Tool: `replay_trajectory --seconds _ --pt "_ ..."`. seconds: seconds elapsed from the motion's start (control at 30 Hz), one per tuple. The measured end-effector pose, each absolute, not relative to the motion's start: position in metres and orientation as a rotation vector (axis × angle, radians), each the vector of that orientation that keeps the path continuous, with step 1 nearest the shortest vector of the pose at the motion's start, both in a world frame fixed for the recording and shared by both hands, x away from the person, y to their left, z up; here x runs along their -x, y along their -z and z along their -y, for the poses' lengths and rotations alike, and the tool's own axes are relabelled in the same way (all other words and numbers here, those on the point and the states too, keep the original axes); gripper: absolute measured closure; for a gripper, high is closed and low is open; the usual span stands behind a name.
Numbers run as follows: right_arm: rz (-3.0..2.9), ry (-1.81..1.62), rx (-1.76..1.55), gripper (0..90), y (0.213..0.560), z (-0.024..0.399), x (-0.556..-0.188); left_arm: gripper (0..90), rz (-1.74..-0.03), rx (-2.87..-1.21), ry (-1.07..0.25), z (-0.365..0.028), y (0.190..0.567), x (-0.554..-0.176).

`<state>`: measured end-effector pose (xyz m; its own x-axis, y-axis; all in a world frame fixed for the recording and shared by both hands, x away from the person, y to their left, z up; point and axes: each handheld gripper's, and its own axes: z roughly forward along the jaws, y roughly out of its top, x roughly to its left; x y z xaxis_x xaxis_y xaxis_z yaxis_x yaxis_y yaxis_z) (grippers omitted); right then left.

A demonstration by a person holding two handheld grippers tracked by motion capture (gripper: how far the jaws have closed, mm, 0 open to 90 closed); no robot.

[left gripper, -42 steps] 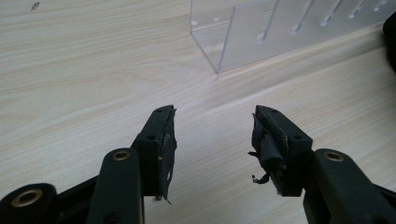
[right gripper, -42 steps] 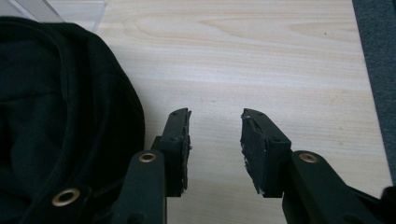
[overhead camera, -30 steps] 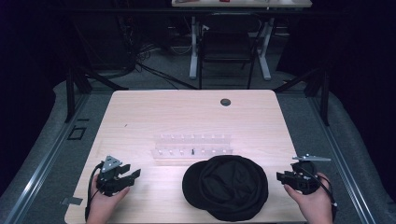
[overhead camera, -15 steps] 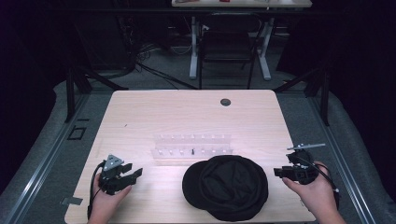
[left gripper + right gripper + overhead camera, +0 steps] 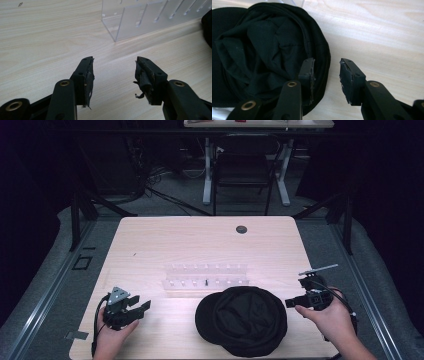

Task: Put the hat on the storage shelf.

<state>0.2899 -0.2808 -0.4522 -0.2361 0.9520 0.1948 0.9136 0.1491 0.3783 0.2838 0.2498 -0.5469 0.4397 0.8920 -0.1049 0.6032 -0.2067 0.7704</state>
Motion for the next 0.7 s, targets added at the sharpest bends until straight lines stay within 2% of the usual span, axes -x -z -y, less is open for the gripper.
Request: replay_trajectory --seconds 0.37,0.7 --pt "-2.328 -0.579 -2.072 65.5 0.465 0.278 -0.297 48.6 -1.242 -1.936 -0.471 -0.244 0.548 -0.286" --pt "-2.361 -0.487 -2.117 68.1 0.476 0.269 -0.298 48.2 -1.239 -1.94 -0.477 -0.245 0.548 -0.284"
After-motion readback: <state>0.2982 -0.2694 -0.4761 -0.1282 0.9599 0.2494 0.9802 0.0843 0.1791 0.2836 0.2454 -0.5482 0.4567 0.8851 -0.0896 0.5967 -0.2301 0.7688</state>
